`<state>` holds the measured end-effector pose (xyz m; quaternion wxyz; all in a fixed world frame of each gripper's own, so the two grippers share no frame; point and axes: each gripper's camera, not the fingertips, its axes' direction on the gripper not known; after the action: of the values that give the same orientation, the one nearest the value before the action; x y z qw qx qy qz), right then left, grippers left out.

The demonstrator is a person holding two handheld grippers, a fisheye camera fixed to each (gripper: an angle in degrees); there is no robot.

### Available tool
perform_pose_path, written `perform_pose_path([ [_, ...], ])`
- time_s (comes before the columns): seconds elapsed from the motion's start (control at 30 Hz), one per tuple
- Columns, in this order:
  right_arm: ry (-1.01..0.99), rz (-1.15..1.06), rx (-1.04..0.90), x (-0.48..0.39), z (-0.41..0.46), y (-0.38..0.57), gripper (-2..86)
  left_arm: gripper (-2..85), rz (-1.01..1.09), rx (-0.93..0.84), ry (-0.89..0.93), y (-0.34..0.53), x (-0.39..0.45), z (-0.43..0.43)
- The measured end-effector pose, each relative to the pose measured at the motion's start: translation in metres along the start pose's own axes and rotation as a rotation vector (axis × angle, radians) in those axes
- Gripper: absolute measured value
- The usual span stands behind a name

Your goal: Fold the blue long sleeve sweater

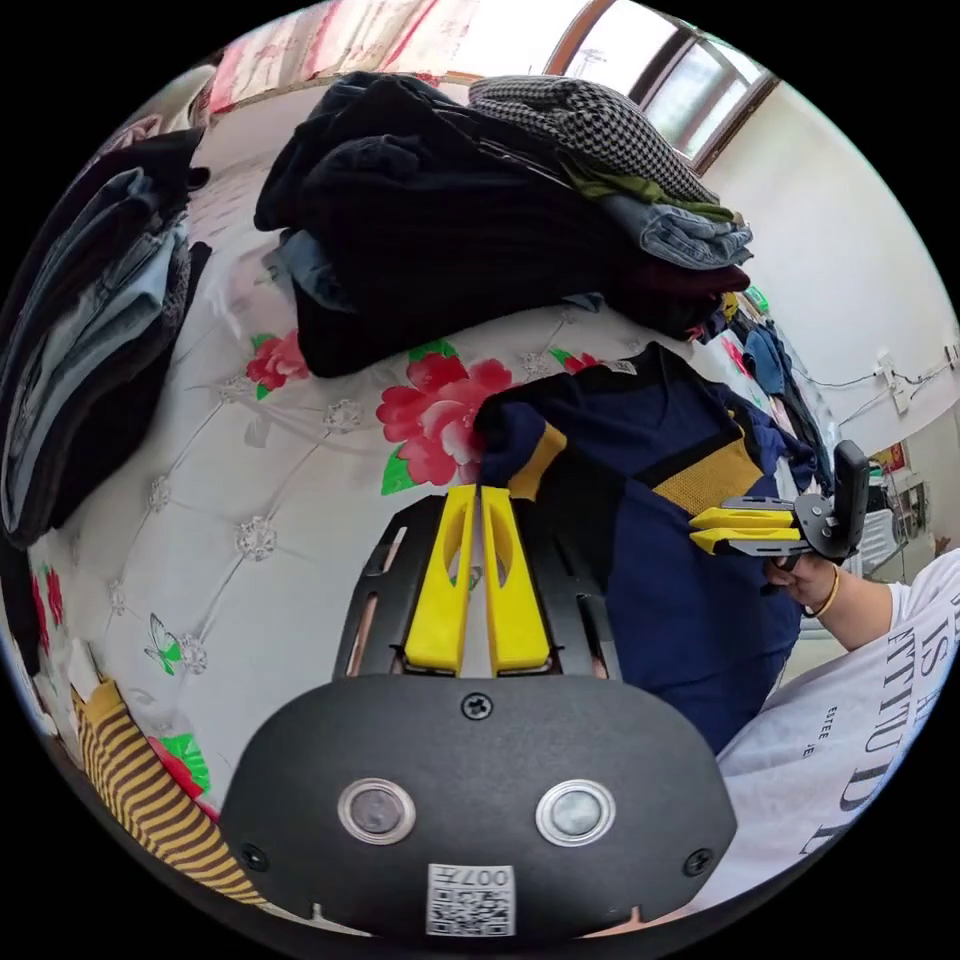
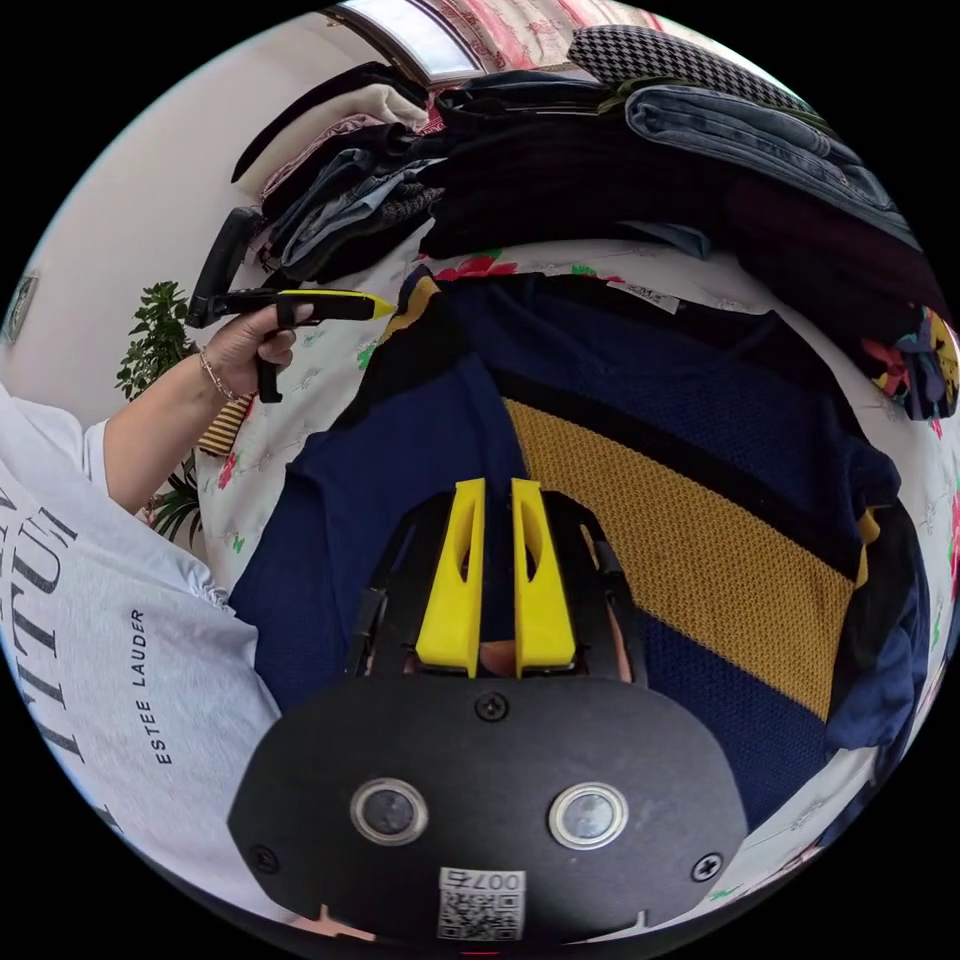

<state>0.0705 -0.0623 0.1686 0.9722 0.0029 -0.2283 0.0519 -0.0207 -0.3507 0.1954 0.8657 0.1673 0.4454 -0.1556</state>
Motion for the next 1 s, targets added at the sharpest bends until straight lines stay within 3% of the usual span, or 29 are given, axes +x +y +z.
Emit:
perform_pose_path([
  [0.13, -0.027, 0.02, 0.0, 0.006, -0.007, -0.02, 6.3, 1.9, -0.047, 0.011, 0.005, 0.005, -0.008, 0.001],
  [0.23, -0.024, 0.042, 0.038, 0.013, -0.022, -0.028, 6.4, 6.9, 0.052, 0.079, 0.069, -0.004, 0.025, -0.001],
  [0.33, -0.019, 0.112, 0.1, 0.033, -0.048, -0.027, 6.3, 6.5, 0.115, 0.049, -0.022, -0.022, 0.061, 0.023],
  [0.5, 0.071, 0.398, 0.242, 0.103, -0.123, 0.017, 6.0, 4.6, 0.171, -0.054, -0.256, -0.04, 0.084, 0.07],
  [0.6, 0.274, 0.65, 0.318, 0.151, -0.179, 0.077, 5.7, 4.8, 0.226, -0.076, -0.327, -0.043, 0.099, 0.069],
  [0.77, 0.607, 1.062, 0.427, 0.21, -0.262, 0.18, 5.5, 1.6, -0.006, 0.002, -0.33, -0.031, 0.066, 0.024],
  [0.9, 0.615, 1.042, 0.325, 0.231, -0.257, 0.189, 5.2, -0.5, -0.136, 0.013, -0.295, -0.01, 0.046, -0.002],
  [0.97, 0.638, 1.028, 0.166, 0.24, -0.235, 0.184, 3.9, -0.8, -0.184, -0.004, -0.259, 0.007, 0.045, -0.01],
  [1.0, 0.68, 0.991, 0.193, 0.234, -0.235, 0.183, 3.3, -0.9, -0.194, -0.012, -0.257, 0.012, 0.045, -0.011],
])
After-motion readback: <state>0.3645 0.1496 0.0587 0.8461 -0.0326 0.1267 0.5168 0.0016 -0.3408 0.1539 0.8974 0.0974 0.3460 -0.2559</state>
